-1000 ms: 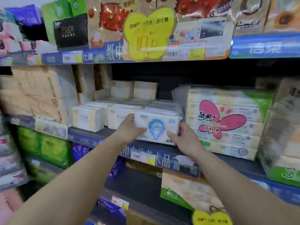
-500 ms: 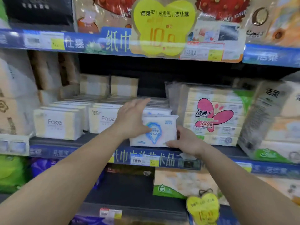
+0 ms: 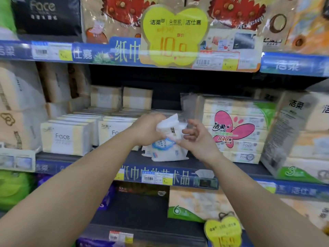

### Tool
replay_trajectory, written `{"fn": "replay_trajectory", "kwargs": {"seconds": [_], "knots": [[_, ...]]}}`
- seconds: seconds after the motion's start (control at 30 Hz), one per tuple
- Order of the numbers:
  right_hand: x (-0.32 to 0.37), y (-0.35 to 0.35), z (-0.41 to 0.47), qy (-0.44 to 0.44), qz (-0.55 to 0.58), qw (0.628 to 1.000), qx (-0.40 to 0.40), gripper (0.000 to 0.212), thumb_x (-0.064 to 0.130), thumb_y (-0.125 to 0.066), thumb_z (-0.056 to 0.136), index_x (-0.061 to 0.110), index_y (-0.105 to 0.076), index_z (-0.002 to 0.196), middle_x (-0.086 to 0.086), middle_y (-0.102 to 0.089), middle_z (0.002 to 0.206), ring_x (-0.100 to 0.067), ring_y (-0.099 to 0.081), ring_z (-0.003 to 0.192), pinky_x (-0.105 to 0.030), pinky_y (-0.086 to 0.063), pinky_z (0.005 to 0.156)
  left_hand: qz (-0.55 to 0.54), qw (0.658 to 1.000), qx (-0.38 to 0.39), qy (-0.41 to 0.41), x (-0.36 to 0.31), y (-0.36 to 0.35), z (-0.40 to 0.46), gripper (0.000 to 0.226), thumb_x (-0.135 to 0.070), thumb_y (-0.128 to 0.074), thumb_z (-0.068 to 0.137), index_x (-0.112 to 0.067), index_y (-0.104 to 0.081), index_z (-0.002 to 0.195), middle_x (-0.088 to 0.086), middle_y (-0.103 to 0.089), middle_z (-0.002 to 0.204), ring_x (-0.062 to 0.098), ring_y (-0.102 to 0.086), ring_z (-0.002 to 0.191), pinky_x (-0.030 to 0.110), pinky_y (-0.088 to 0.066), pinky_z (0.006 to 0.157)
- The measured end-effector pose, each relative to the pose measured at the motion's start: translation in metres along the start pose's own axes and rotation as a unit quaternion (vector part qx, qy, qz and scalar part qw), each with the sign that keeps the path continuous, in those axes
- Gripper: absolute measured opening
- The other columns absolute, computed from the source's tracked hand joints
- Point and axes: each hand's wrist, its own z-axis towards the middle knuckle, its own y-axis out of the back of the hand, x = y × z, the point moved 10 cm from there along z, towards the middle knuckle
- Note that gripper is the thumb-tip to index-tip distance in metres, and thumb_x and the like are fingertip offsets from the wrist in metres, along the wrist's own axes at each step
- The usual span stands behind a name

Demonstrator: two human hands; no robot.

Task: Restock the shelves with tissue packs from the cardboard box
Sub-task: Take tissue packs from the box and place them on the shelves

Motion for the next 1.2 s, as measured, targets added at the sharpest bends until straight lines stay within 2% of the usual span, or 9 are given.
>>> {"fn": "replay_trajectory", "kwargs": {"seconds": [0.13,0.2,0.27,0.33,0.47,0.6,0.77,0.93,1.2], "knots": [[-0.041,-0.018,-0.008,-0.075,-0.096,0.991,0.054,0.060,0.021,-0.079,0.077,0.020,-0.049,0.130,-0.002,-0.062,0.118,-0.016,-0.060,0.104,-0.034,-0.049,0.095,-0.256,0.961,-0.021,0.107,0.050,-0.005,-0.020,0.030,-0.020,-0.075,0.082,-0.022,-0.058,0.107,-0.002,-0.068,0.101,0.013,-0.066,0.088,0.029,-0.054,0.072],[-0.041,-0.012,-0.007,-0.061,-0.055,0.997,0.011,0.048,0.014,-0.077,0.080,0.020,-0.056,0.122,-0.002,-0.066,0.110,-0.013,-0.063,0.095,-0.030,-0.053,0.086,-0.398,0.903,-0.020,0.161,0.068,-0.023,-0.032,0.029,-0.015,-0.075,0.083,-0.024,-0.058,0.105,0.000,-0.071,0.104,0.016,-0.069,0.091,0.036,-0.057,0.080],[-0.037,-0.001,-0.007,-0.053,0.013,0.997,-0.052,0.038,0.007,-0.072,0.083,0.018,-0.057,0.116,0.000,-0.067,0.096,-0.005,-0.064,0.078,-0.021,-0.053,0.070,-0.467,0.862,-0.012,0.196,0.076,-0.045,-0.044,0.027,-0.012,-0.073,0.084,-0.022,-0.058,0.103,-0.002,-0.070,0.105,0.010,-0.068,0.088,0.027,-0.057,0.075],[-0.039,0.009,-0.010,-0.051,0.037,0.992,-0.106,0.034,0.004,-0.068,0.085,0.014,-0.058,0.116,-0.001,-0.067,0.091,-0.004,-0.064,0.074,-0.021,-0.053,0.067,-0.407,0.885,-0.025,0.225,0.088,-0.063,-0.049,0.031,-0.018,-0.075,0.082,-0.020,-0.057,0.108,-0.002,-0.068,0.108,0.009,-0.065,0.090,0.024,-0.054,0.073],[-0.048,0.011,-0.012,-0.090,-0.119,0.982,-0.113,0.038,0.014,-0.067,0.084,0.013,-0.059,0.121,0.002,-0.066,0.103,-0.016,-0.060,0.091,-0.029,-0.047,0.078,-0.240,0.932,-0.058,0.267,0.105,-0.069,-0.042,0.065,-0.038,-0.081,0.071,-0.010,-0.050,0.120,0.007,-0.059,0.120,0.024,-0.059,0.105,0.042,-0.052,0.090],[-0.055,-0.006,-0.005,-0.144,-0.213,0.966,-0.031,0.050,0.024,-0.073,0.080,0.014,-0.054,0.124,-0.005,-0.065,0.115,-0.025,-0.062,0.102,-0.035,-0.051,0.082,-0.250,0.935,-0.026,0.251,0.101,-0.076,-0.033,0.089,-0.034,-0.079,0.076,-0.010,-0.028,0.144,0.009,-0.049,0.139,0.027,-0.050,0.124,0.040,-0.044,0.102],[-0.039,-0.017,-0.001,-0.092,-0.252,0.963,-0.032,0.042,0.020,-0.066,0.086,0.017,-0.052,0.126,-0.005,-0.064,0.122,-0.027,-0.059,0.110,-0.027,-0.043,0.083,-0.270,0.938,-0.020,0.218,0.091,-0.074,-0.030,0.092,-0.024,-0.071,0.086,-0.020,-0.009,0.153,-0.001,-0.040,0.148,0.019,-0.041,0.132,0.025,-0.033,0.101],[-0.045,-0.019,-0.005,-0.104,-0.243,0.964,-0.021,0.048,0.020,-0.061,0.089,0.020,-0.045,0.134,-0.003,-0.060,0.129,-0.026,-0.055,0.117,-0.029,-0.041,0.088,-0.286,0.932,0.054,0.215,0.083,-0.079,-0.035,0.064,-0.007,-0.071,0.081,-0.018,-0.042,0.137,0.003,-0.058,0.130,0.015,-0.054,0.107,0.024,-0.040,0.088],[-0.046,-0.019,-0.003,-0.108,-0.238,0.965,0.012,0.042,0.026,-0.053,0.096,0.016,-0.045,0.136,-0.005,-0.056,0.135,-0.026,-0.052,0.121,-0.025,-0.037,0.088,-0.249,0.932,0.119,0.236,0.085,-0.090,-0.033,0.053,-0.019,-0.072,0.082,-0.019,-0.052,0.131,0.001,-0.061,0.127,0.017,-0.056,0.111,0.031,-0.043,0.096]]}}
